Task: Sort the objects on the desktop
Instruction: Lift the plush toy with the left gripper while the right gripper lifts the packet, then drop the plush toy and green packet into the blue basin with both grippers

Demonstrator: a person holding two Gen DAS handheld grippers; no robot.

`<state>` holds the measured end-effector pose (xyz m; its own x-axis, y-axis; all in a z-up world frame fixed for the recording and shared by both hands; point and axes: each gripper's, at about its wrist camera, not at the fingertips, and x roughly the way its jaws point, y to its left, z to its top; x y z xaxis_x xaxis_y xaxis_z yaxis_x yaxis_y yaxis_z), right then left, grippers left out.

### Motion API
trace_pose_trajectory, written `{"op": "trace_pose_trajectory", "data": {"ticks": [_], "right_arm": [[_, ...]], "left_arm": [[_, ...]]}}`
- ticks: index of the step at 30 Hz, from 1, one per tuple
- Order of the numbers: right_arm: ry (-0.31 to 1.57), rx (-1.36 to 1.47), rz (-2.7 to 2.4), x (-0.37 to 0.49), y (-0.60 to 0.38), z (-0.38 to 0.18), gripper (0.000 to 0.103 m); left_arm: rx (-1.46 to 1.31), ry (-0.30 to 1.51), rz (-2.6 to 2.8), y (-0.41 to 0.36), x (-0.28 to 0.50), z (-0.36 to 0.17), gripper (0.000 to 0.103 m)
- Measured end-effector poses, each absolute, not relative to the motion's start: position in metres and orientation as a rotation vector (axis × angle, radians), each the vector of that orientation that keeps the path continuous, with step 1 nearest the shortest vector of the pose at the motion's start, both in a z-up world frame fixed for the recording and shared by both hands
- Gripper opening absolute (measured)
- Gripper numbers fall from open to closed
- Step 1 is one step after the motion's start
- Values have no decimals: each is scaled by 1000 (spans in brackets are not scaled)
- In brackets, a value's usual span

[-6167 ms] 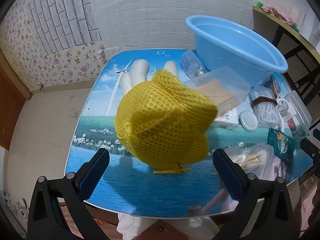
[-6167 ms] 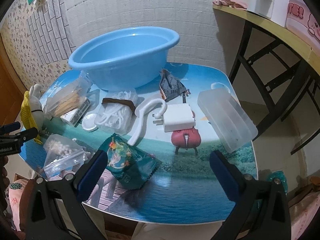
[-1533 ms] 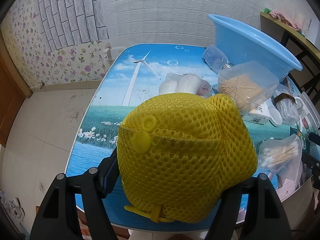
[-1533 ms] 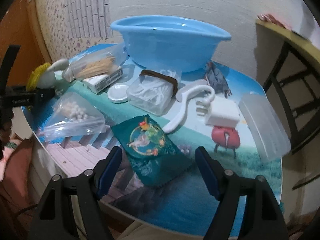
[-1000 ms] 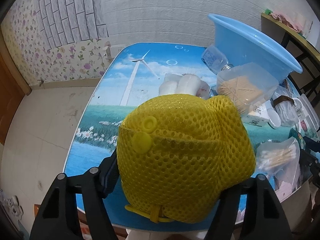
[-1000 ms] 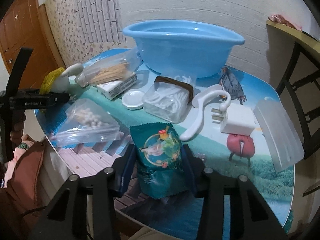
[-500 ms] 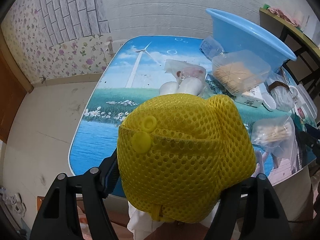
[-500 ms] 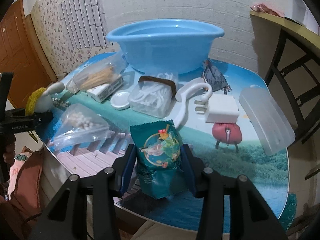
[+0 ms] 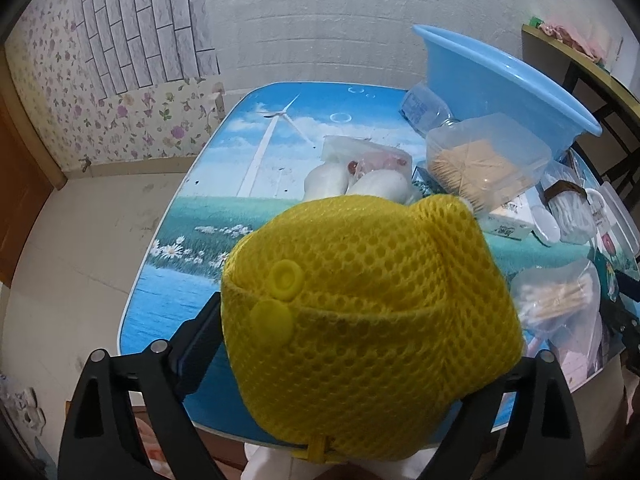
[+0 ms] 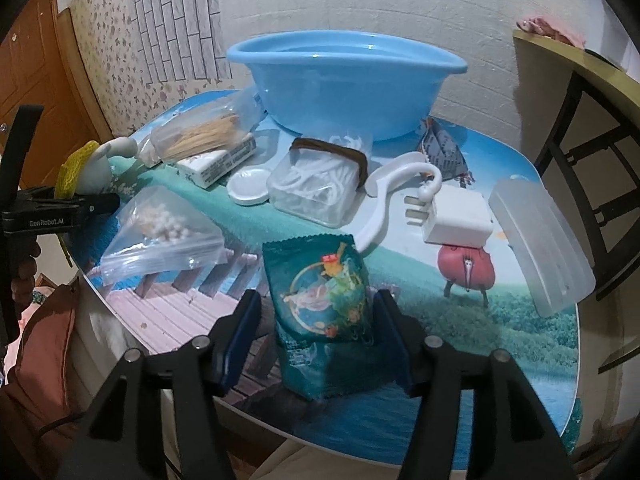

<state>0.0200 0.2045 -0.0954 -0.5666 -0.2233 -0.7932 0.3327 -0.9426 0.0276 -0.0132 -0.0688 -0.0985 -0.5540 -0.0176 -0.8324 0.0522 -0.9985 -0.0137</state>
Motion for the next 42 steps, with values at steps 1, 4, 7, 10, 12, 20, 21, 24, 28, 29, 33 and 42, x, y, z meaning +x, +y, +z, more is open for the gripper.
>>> {"op": "trace_pose_trajectory", "data": {"ticks": [1, 4, 7, 10, 12, 20, 21, 24, 28, 29, 33, 42], "right_arm": [[172, 1254, -2527, 20, 205, -95, 45], [130, 1262, -2522, 19, 209, -93, 44], [108, 1237, -2531, 22, 210, -86, 44], [87, 1199, -2540, 24, 211, -75, 44], [61, 1179, -2540, 24, 211, -67, 44], [21, 1078, -2552, 20, 206, -35, 44], [14, 1068, -2550, 20, 205, -32, 44], [-12, 1026, -2548, 16, 206, -18, 44], [-18, 952, -2555, 8, 207, 1, 44], [-7, 935, -2561, 4, 206, 5, 44], [-2, 918, -2568, -15, 208, 10, 44], [-27, 866, -2583, -63, 217, 20, 44]], "left_arm": [[1453, 52, -2746, -68, -12, -97, 80], [1472, 37, -2766, -67, -10, -94, 69], [1478, 83, -2758, -72, -8, -90, 68], [1450, 142, -2776, -77, -2, -78, 68], [1411, 146, -2794, -78, 1, -67, 68], [1300, 161, -2904, -66, 3, -13, 68], [1290, 156, -2918, -63, 2, -7, 68], [1249, 122, -2956, -52, -3, 9, 68], [1251, 120, -2996, -40, -16, 22, 68], [1251, 119, -3003, -37, -21, 24, 68], [1272, 101, -3021, -22, -41, 28, 68], [1291, 44, -3080, 16, -96, 37, 68]]}}
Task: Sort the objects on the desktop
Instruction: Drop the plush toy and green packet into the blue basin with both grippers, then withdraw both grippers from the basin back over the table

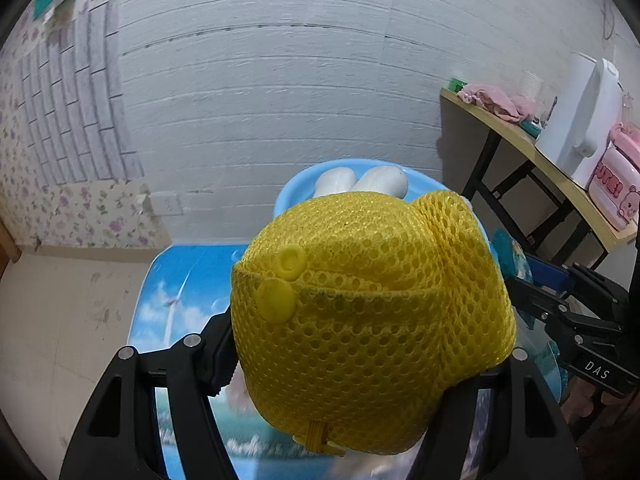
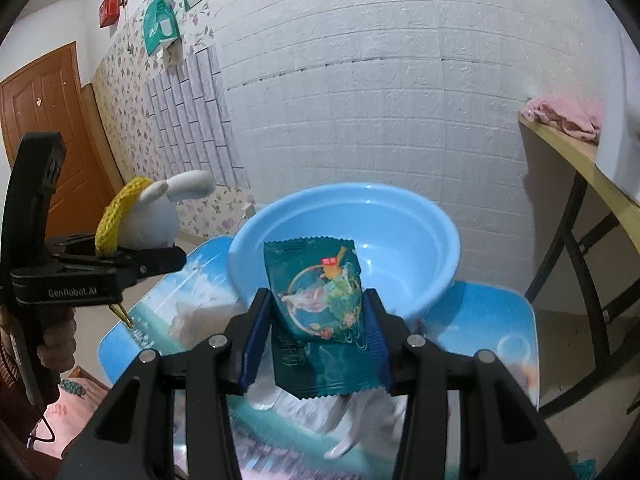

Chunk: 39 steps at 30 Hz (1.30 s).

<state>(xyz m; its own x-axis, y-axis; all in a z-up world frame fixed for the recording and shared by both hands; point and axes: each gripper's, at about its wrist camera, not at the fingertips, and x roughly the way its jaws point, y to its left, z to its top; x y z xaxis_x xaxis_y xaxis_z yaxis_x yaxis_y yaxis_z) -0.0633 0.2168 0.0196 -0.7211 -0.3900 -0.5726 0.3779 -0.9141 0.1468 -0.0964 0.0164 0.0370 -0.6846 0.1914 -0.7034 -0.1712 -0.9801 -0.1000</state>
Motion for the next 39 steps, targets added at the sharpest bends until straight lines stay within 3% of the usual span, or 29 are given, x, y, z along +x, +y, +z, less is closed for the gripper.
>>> {"op": "trace_pose_trajectory", "data": {"ticks": [16, 25, 27, 31, 36, 39], "right_arm": [[-52, 991, -2597, -128, 228, -8, 44], [-62, 1015, -2573, -136, 222, -18, 46], [-60, 1001, -2570, -134, 220, -17, 46], [-44, 992, -2581, -132, 216, -14, 47], [-49, 999, -2585, -124, 217, -12, 61], [-31, 1003, -2601, -117, 218, -10, 62]], "left_arm": [[-1250, 123, 2565, 72, -172, -3, 71], [-1231, 280, 2547, 79, -161, -10, 83], [-1210, 292, 2548, 78, -157, -7, 89], [-1175, 283, 2567, 75, -152, 0, 91], [-1166, 233, 2582, 62, -143, 8, 91], [-1155, 229, 2607, 56, -134, 10, 91]]}}
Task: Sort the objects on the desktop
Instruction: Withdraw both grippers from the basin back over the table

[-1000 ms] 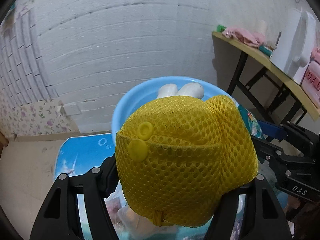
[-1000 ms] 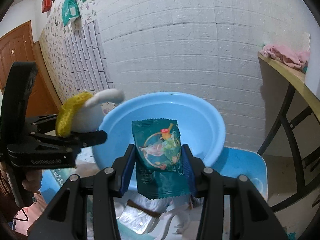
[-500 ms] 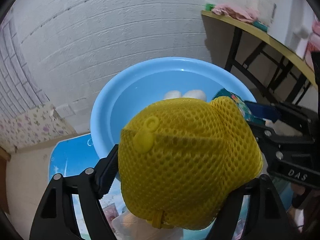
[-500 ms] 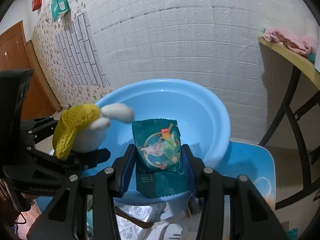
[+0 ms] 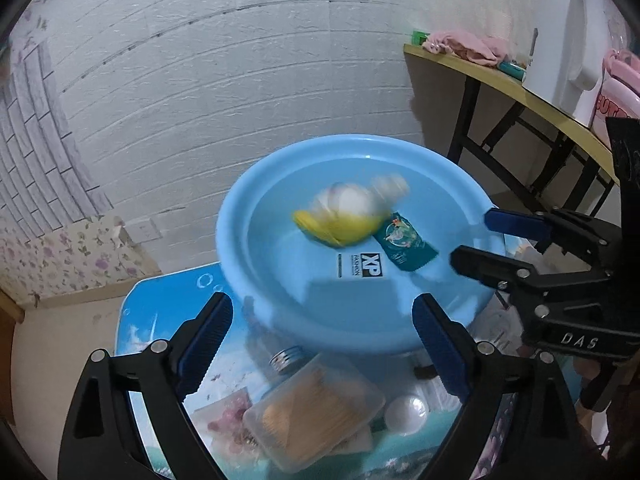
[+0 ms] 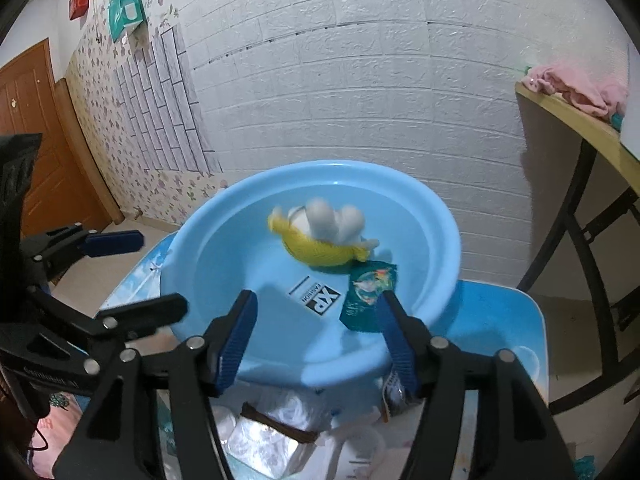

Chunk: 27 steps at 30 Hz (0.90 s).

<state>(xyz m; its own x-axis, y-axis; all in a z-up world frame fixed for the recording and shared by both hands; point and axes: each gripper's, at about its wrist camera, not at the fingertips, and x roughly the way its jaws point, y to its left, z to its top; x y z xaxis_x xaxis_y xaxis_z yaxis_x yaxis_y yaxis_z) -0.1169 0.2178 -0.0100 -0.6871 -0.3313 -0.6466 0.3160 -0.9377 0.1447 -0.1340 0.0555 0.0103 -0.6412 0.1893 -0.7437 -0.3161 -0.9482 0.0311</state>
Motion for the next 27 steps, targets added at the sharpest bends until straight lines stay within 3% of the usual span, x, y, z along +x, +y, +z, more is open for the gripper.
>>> {"op": "trace_pose_trajectory", "data": {"ticks": [16, 27], "right_arm": [[-99, 1086, -2659, -60, 249, -21, 62], [-106, 1169, -2649, -25, 253, -43, 62]], "left_arm": [[-1297, 28, 2719, -14, -78, -13, 92], [-1396, -3, 2713, -32, -44, -42, 92]]}}
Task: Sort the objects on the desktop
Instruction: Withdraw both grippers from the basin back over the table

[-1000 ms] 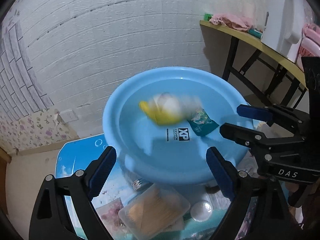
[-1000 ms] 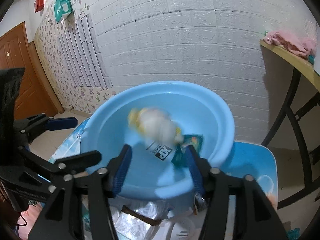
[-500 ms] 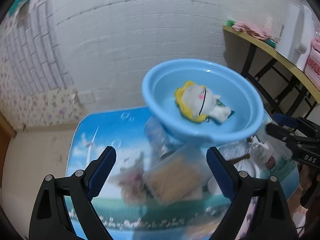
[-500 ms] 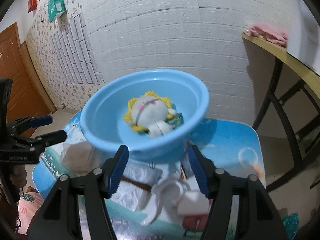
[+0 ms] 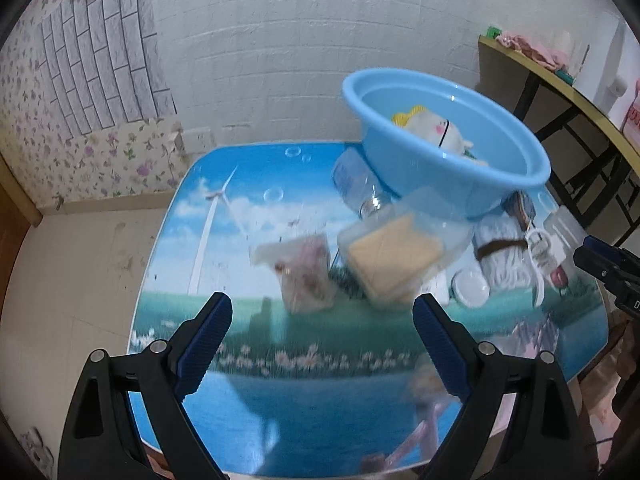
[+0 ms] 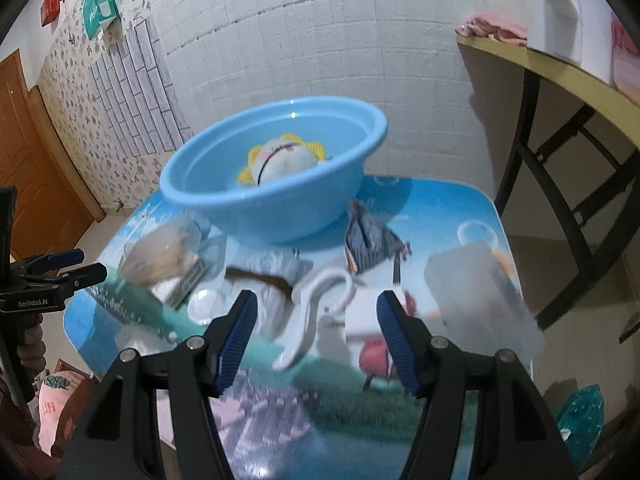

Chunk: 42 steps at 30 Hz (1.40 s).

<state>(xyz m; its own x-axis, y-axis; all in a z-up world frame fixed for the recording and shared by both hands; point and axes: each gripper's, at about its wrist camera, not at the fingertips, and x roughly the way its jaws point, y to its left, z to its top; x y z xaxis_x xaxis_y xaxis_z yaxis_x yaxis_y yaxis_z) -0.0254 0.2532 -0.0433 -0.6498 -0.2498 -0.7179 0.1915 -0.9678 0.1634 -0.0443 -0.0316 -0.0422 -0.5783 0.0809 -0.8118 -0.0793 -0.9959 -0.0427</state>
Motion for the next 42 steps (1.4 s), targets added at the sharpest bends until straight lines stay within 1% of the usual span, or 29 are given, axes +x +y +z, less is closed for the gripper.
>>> {"op": "trace_pose_trajectory", "data": {"ticks": [11, 20, 25, 30, 42], "right_arm": [[-80, 1230, -2625, -8, 246, -60, 62], [-74, 1247, -2627, 0, 249, -63, 62], [-72, 1268, -2622, 5, 255, -67, 62], [-100, 1288, -2616, 9, 259, -73, 62], [-118, 1287, -2611, 14, 262, -76, 62]], "left_arm": [[-1385, 15, 2673, -23, -24, -49, 92], [-1385, -31, 2599, -1, -7, -53, 92], [-1378, 21, 2552, 22, 1, -56, 92], [-1390, 35, 2506, 37, 6, -60, 92], [-1420, 93, 2482, 51, 10, -71, 92]]}}
